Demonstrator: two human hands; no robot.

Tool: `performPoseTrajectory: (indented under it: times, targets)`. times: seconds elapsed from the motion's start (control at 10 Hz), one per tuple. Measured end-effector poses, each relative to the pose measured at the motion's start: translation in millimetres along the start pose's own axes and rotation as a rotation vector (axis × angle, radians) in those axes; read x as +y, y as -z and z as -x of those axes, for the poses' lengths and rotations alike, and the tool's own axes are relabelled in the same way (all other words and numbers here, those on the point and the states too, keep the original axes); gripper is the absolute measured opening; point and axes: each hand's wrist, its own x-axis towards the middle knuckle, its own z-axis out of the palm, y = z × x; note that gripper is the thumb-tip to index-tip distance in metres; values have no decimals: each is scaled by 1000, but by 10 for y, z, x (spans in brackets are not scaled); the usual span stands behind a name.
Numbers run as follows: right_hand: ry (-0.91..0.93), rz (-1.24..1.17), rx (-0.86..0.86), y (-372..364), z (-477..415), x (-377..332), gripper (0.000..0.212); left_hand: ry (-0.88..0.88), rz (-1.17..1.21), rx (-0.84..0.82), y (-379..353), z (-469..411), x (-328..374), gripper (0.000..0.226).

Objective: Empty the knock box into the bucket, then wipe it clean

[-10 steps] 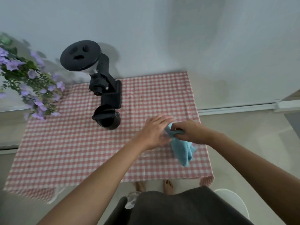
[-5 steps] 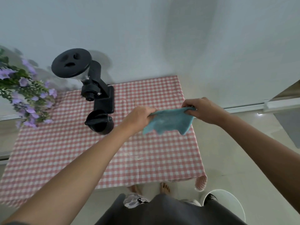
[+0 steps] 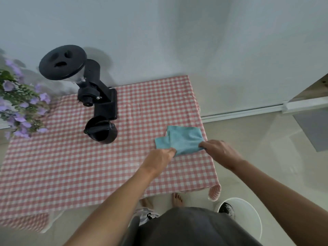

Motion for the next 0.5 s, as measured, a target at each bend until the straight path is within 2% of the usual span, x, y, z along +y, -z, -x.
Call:
performPoseTrajectory:
  times: [0.1,0.2,0.3,0.4,0.5]
  targets:
    - [13,12,-109,-445,272,-28,22,20,-24,-198,-290,167,224,31]
    - [-4,59,-187,-822,443,-22,31,33,-91,-327,-570,272,321,44]
    - [-24,133,-287,-960,551,-139,52,31,-83,-491,-681,388,310,61]
    - [-70,124,-321,-1028,646,-189,69,71,-55,-545,-725,519,246,67]
    - [-225,51,-352,-907,770,-303,62,201,127,-491,-672,814,227,67]
